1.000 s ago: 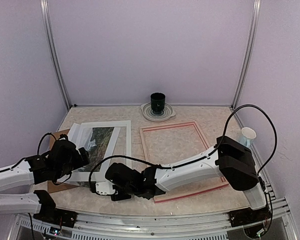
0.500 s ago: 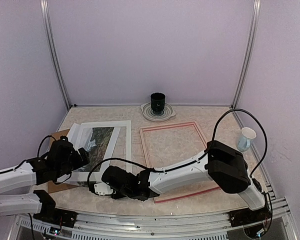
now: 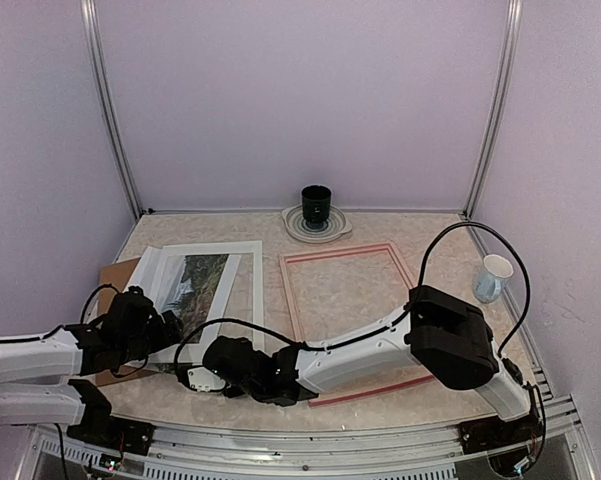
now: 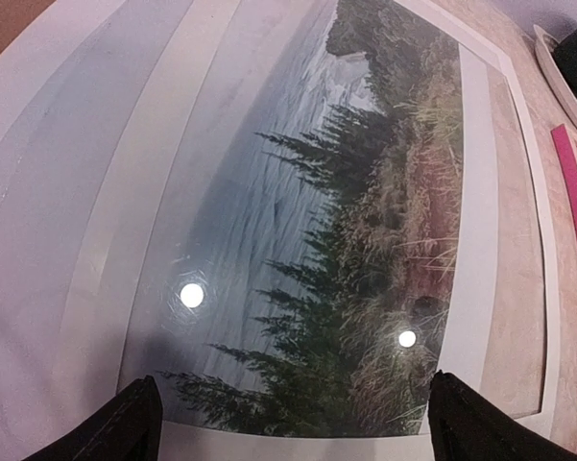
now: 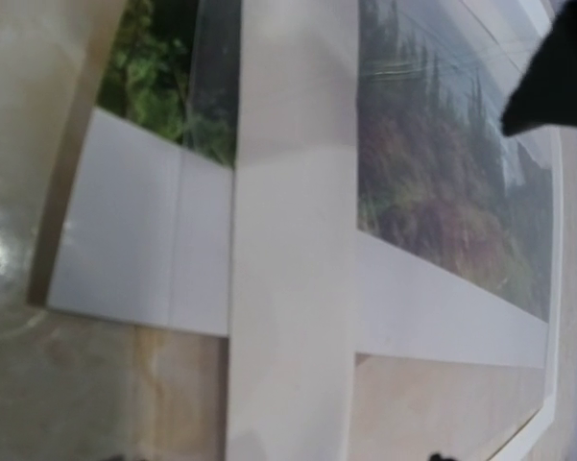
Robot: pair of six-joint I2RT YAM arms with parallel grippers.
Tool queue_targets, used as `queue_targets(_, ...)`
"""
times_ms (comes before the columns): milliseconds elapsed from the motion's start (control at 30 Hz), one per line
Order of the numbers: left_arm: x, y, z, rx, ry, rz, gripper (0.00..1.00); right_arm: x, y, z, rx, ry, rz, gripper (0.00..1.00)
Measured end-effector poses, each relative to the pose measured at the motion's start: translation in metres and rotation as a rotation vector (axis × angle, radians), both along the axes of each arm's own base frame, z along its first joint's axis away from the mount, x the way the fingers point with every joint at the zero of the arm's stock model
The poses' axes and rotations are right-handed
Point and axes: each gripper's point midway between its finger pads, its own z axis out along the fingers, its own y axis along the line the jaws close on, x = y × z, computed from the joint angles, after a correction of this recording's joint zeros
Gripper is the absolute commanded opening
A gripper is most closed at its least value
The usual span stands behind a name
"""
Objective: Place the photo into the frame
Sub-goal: Pick up the glass panel from the mat board.
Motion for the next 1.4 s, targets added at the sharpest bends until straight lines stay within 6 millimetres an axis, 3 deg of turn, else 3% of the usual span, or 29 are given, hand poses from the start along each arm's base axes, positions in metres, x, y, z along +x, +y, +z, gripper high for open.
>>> queue_targets(400,-0.001,-0.002,-0.014,0.012,0.047,-0.009,0.88,0.002,0.0,0.0,0.02,-0.022,-0.007,0.63)
queue_targets(900,0.002,-0.008,-0.015,0.018,0.058,-0.023,0.85,0.008,-0.003,0.003,0.032,-0.07,-0.024,0.65)
queue_targets(1400,0.001,-0.013,-0.016,0.019,0.058,-0.042,0.83,0.022,-0.006,0.021,0.095,-0.214,-0.063,0.66)
